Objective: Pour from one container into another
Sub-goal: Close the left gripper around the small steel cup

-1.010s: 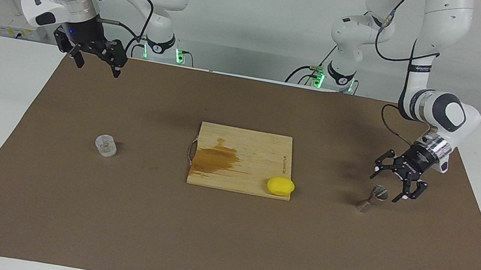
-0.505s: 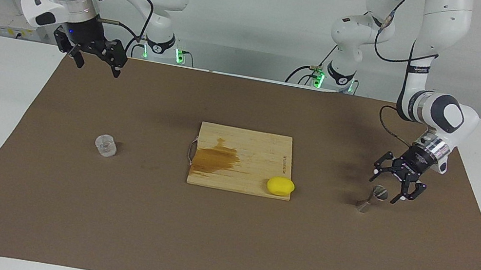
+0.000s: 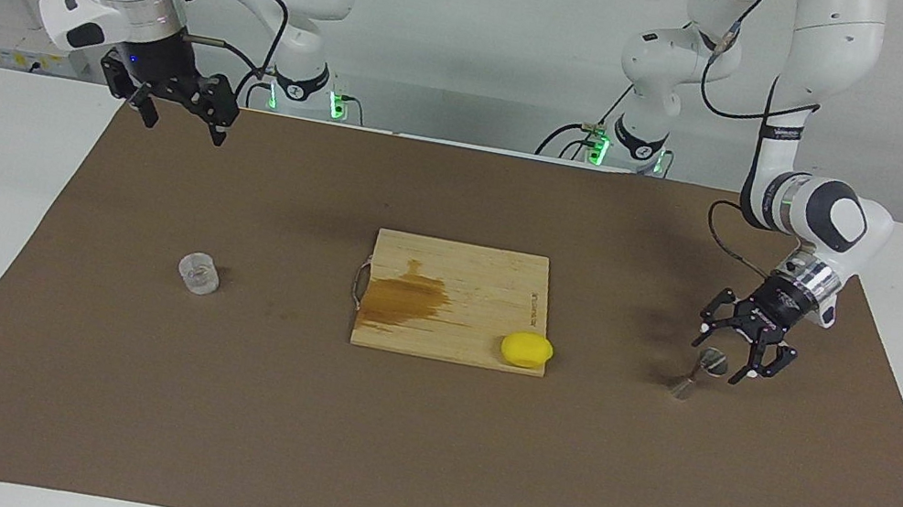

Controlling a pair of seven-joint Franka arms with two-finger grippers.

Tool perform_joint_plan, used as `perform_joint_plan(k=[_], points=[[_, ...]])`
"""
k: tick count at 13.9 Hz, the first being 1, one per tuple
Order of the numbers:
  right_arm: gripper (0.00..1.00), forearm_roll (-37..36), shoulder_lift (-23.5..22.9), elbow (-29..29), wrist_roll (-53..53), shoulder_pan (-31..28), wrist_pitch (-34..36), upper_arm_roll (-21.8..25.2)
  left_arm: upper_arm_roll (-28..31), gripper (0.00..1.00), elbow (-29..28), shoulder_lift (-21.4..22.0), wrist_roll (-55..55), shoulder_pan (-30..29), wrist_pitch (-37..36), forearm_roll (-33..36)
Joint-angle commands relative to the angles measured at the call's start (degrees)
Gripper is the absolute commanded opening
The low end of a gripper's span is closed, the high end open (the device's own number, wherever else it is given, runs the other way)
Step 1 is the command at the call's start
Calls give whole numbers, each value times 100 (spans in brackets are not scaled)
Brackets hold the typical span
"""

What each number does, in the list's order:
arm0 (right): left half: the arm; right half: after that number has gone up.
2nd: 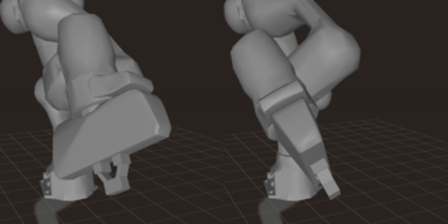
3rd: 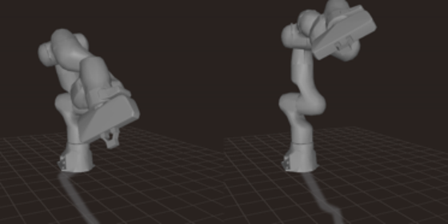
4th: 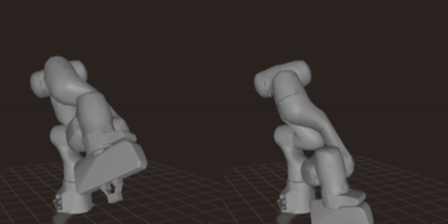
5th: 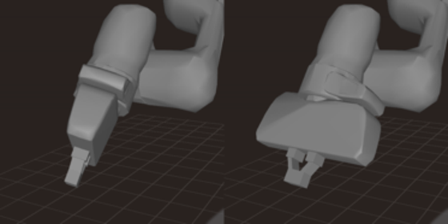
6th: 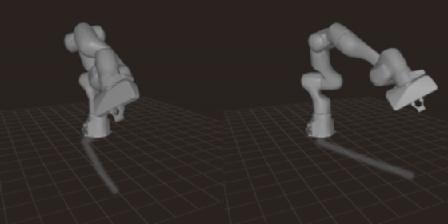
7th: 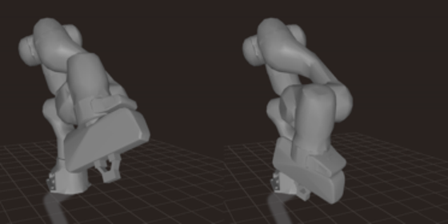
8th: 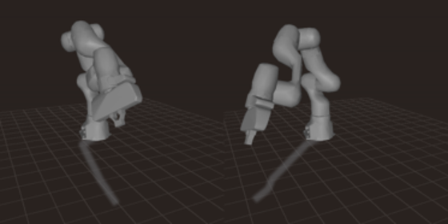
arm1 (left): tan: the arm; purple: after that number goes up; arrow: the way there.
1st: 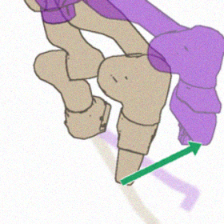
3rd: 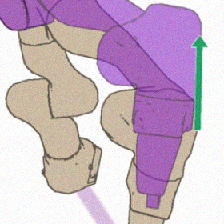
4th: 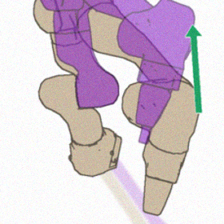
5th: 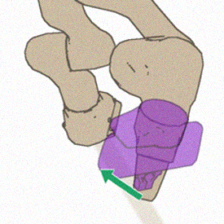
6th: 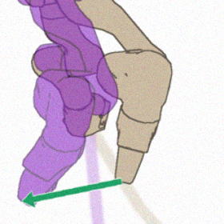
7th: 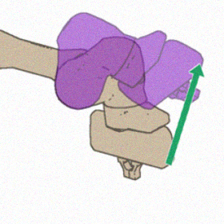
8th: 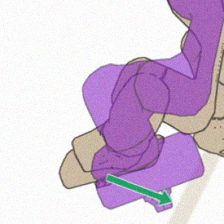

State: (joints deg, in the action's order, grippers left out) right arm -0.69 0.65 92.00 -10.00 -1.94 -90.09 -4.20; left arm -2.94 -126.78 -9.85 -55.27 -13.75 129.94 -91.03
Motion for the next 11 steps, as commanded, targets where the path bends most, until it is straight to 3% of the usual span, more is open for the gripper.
perform_joint_plan(k=[1, 2, 3, 11], points=[[100, -1, 58, 90, -107, -69, -44, -55, 31, 54, 92, -96, 86, 92, 128, -143], [100, -1, 58, 90, -107, -69, -44, -55, 31, 24, 92, -87, 86, 100, 119, -161], [100, -10, 58, 90, -46, -69, -44, -55, 22, 0, 84, -87, 86, 100, 102, -170], [100, -1, 58, 82, -90, -175, -44, -28, -92, 0, 268, 114, -141, 327, -452, -170]])
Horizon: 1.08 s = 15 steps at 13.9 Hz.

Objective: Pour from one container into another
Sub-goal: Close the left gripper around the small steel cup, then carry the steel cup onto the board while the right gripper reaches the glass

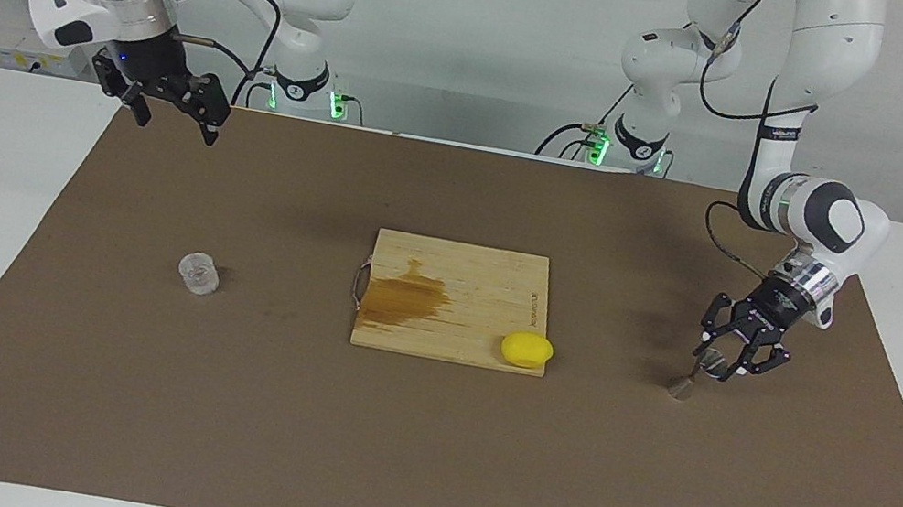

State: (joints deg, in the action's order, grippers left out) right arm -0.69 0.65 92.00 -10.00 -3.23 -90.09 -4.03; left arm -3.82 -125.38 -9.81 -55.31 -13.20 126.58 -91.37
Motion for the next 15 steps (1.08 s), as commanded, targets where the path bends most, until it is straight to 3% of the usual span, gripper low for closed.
perform_joint_plan(k=[1, 5, 10, 15], points=[[100, -1, 58, 90, -90, -46, -44, -45, -5, 0, 128, 224, -224, 474, -116, -136], [100, -1, 58, 90, -90, -46, -44, -45, 13, 0, 320, 366, -918, 1642, 243, -407], [98, 42, 41, 81, -185, -55, -158, -45, 21, 0, 742, 76, -1069, 3294, 1656, -1532], [96, 394, -117, 160, -2222, -239, -579, -36, 30, 0, 1138, -284, -1095, 4262, 2440, -1840]])
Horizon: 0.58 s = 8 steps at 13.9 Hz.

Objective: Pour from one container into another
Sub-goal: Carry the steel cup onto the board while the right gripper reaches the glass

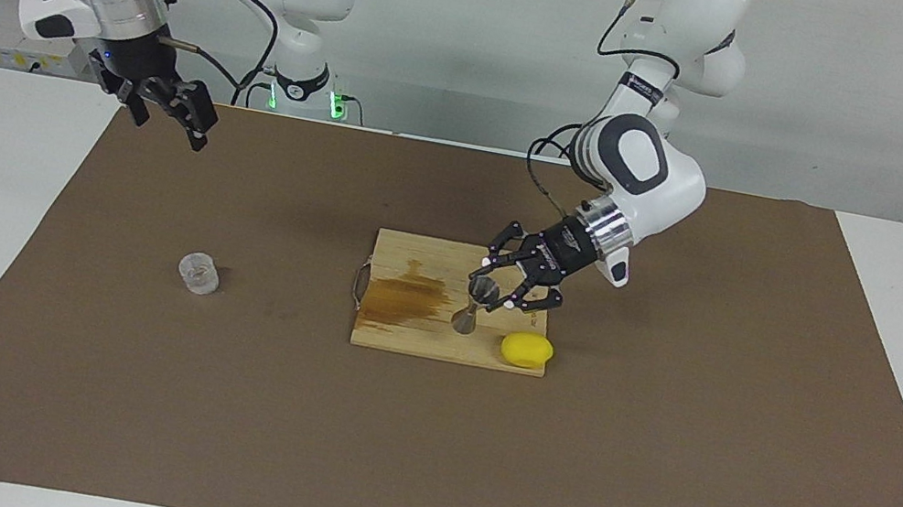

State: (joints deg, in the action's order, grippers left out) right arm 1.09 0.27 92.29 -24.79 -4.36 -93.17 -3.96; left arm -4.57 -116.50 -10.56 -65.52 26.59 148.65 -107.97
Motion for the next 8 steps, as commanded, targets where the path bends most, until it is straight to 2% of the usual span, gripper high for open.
perform_joint_plan(k=[1, 4, 7, 8], points=[[96, 347, -176, 131, -1103, -153, -281, -43, 105, 0, 294, -288, -75, 416, 321, -198], [97, 1215, -405, 288, -2446, -486, -298, -35, 123, 0, 741, -736, -66, 829, 646, -224], [97, 1569, -781, 386, -3240, -697, -369, -43, 123, 0, 822, -798, -66, 1049, 805, -233], [98, 1961, -983, 386, -3399, -855, -386, -35, 132, 0, 804, -807, -66, 1137, 875, -233]])
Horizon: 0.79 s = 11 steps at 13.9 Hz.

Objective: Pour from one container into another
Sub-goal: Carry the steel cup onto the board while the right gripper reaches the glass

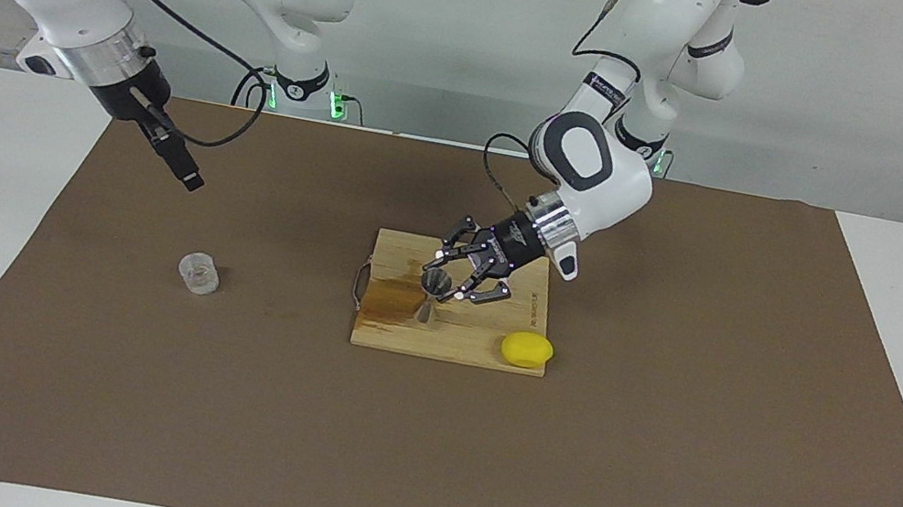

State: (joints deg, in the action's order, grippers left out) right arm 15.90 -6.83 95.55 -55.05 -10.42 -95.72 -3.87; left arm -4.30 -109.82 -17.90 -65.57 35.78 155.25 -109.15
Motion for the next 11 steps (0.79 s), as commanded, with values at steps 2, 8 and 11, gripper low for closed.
perform_joint_plan(k=[2, 8, 11], points=[[98, 791, -529, 156, -602, -521, -236, -43, 123, 0, 128, -91, -61, 271, 277, -124], [99, 1512, -1013, 700, -762, -760, -850, -43, 158, 0, 31, -117, -61, 394, 330, -107], [100, 1644, -1206, 948, -403, -918, -1071, -43, 219, 0, 13, -117, -61, 473, 392, -107]])
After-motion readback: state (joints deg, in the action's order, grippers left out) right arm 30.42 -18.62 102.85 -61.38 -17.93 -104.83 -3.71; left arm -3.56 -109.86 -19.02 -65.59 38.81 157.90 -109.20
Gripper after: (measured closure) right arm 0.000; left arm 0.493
